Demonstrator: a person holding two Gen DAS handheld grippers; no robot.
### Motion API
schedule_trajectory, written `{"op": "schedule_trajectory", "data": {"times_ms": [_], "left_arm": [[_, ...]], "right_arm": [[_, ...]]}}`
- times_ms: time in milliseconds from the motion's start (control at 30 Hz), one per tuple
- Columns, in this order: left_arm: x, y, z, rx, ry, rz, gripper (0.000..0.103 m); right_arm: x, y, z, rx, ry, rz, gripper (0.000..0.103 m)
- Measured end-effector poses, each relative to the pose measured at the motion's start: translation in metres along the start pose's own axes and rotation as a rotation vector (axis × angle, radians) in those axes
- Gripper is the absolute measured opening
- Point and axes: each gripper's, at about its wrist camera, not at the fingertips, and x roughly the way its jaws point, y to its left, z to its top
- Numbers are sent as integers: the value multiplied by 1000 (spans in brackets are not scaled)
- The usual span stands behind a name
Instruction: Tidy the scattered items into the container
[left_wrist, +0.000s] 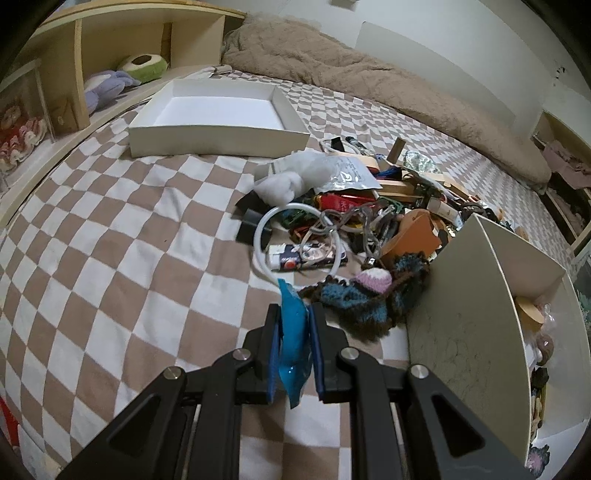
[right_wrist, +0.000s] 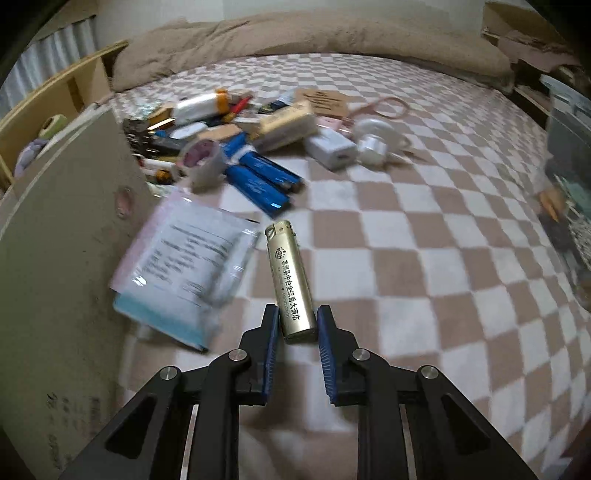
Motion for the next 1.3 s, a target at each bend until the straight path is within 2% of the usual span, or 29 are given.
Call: {"op": "schedule_trajectory", "data": {"times_ms": [133, 267, 367, 400, 433, 500, 567, 767, 833, 933, 967, 1000, 1033, 1100, 1200, 1300], "left_arm": [[2, 7, 0, -20, 11, 6, 16], [5, 13, -1, -37, 16, 18, 19], [8, 16, -1, -42, 19, 38, 20], [9, 17, -1, -41, 20, 50, 21], [10, 18, 0, -40, 21, 60, 23], [13, 19, 0, -37, 21, 88, 26], [15, 20, 0, -30, 20, 119, 30], [26, 31, -1, -40, 27, 212, 43], [27, 32, -1, -27, 15, 262, 55], [26, 30, -3, -8, 5, 311, 65], [26, 29, -3, -8, 6, 309, 68], [26, 29, -4, -12, 9, 304, 75], [26, 29, -5, -15, 14, 300, 82], [27, 27, -6, -18, 25, 292, 89], [30, 18, -8, -1, 40, 272, 90], [30, 8, -11, 30, 47, 274, 90]], "right_arm": [[3, -27, 0, 53, -28, -85, 22], [7, -50, 2, 117, -38, -120, 23], [7, -63, 2, 166, -41, -162, 28], [6, -68, 1, 187, -42, -181, 40], [5, -72, 0, 205, -45, -203, 58], [6, -78, -1, 232, -43, -280, 73], [7, -83, -1, 253, -42, -321, 73], [1, -84, -4, 359, -54, -299, 73], [-2, -76, -2, 377, -73, -231, 73], [-1, -58, 5, 361, -96, -137, 73], [0, -52, 8, 351, -100, -137, 73], [3, -47, 10, 345, -108, -148, 73], [7, -43, 12, 349, -117, -163, 77], [16, -41, 16, 390, -127, -194, 88], [29, -42, 24, 438, -134, -194, 88], [38, -38, 33, 430, -123, -219, 88]]}}
